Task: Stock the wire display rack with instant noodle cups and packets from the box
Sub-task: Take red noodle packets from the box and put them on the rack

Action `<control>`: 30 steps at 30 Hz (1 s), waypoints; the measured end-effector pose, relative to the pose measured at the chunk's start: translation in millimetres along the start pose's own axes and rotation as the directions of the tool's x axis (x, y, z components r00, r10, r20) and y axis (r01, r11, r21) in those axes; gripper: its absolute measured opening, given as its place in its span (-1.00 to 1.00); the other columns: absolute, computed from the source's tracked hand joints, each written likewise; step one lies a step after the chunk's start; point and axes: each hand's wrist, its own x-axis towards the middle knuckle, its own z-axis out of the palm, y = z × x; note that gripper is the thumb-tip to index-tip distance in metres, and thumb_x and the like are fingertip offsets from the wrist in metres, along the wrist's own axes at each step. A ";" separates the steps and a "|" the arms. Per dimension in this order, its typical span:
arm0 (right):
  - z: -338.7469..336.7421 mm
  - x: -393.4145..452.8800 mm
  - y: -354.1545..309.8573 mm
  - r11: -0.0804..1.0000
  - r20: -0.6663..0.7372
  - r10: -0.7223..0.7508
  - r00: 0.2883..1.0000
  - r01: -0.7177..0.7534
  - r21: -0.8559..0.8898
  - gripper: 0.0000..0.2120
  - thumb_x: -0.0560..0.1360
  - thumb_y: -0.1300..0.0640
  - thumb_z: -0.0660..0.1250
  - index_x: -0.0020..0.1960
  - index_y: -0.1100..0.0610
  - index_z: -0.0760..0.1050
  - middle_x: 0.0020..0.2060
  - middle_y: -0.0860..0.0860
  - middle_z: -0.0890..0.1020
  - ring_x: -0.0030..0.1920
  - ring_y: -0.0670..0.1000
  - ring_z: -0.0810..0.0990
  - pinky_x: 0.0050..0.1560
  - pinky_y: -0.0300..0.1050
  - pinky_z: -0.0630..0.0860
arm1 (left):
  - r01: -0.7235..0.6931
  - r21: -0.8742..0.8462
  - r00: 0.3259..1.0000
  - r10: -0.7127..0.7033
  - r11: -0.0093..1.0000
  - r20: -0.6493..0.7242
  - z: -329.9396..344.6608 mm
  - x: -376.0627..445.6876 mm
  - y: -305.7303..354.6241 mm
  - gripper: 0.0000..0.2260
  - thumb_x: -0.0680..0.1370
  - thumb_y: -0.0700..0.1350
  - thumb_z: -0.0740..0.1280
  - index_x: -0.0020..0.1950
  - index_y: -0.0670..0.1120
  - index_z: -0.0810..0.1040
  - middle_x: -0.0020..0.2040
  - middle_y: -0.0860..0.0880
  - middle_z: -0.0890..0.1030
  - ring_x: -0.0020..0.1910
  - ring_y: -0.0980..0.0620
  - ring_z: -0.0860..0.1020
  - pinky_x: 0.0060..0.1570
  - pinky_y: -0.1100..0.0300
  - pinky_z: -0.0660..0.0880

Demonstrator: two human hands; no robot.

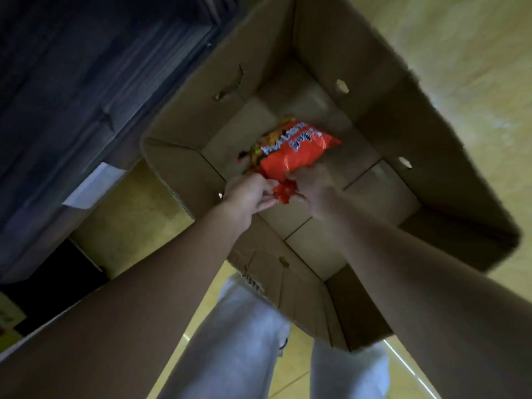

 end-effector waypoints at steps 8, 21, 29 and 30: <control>-60.6 -67.9 4.0 0.976 -0.110 0.003 0.994 -0.027 -0.216 -0.80 0.56 0.28 0.21 0.18 0.19 0.40 -0.05 0.07 0.52 -0.09 0.05 0.56 0.09 -0.05 0.57 | -0.022 0.348 0.997 -0.006 0.937 0.079 26.9 -61.6 5.0 -0.78 0.56 -0.22 0.30 0.18 -0.27 0.52 -0.16 -0.11 0.59 -0.27 0.04 0.58 -0.25 0.30 0.57; -137.6 -205.7 -31.8 0.890 -0.004 -0.248 0.969 0.226 -0.395 -0.83 0.50 0.25 0.32 0.09 0.18 0.45 0.04 0.08 0.54 0.12 0.13 0.54 0.22 0.09 0.49 | -0.257 0.325 0.966 0.229 0.910 0.123 72.8 -200.8 16.9 -0.86 0.59 -0.19 0.26 0.10 -0.21 0.50 -0.18 -0.07 0.56 -0.25 0.07 0.54 -0.22 0.30 0.52; -159.2 -291.8 -34.0 0.871 0.050 -0.318 0.947 0.313 -0.378 -0.74 0.51 0.22 0.33 -0.32 0.08 0.36 -0.34 -0.01 0.48 -0.25 0.02 0.49 -0.09 -0.10 0.48 | -0.283 0.344 0.958 0.281 0.895 0.056 62.8 -293.6 -10.3 -0.84 0.60 -0.20 0.23 0.14 -0.20 0.50 -0.17 -0.02 0.54 -0.20 0.08 0.54 -0.21 0.29 0.53; -160.6 -303.1 -34.1 0.869 0.055 -0.334 0.941 0.331 -0.368 -0.76 0.50 0.22 0.33 -0.31 0.09 0.39 -0.32 0.01 0.50 -0.26 0.02 0.50 -0.09 -0.10 0.46 | -0.309 0.361 0.948 0.317 0.880 0.039 60.9 -302.6 -7.4 -0.82 0.60 -0.18 0.23 0.17 -0.18 0.49 -0.12 -0.04 0.54 -0.12 0.05 0.55 -0.11 0.23 0.54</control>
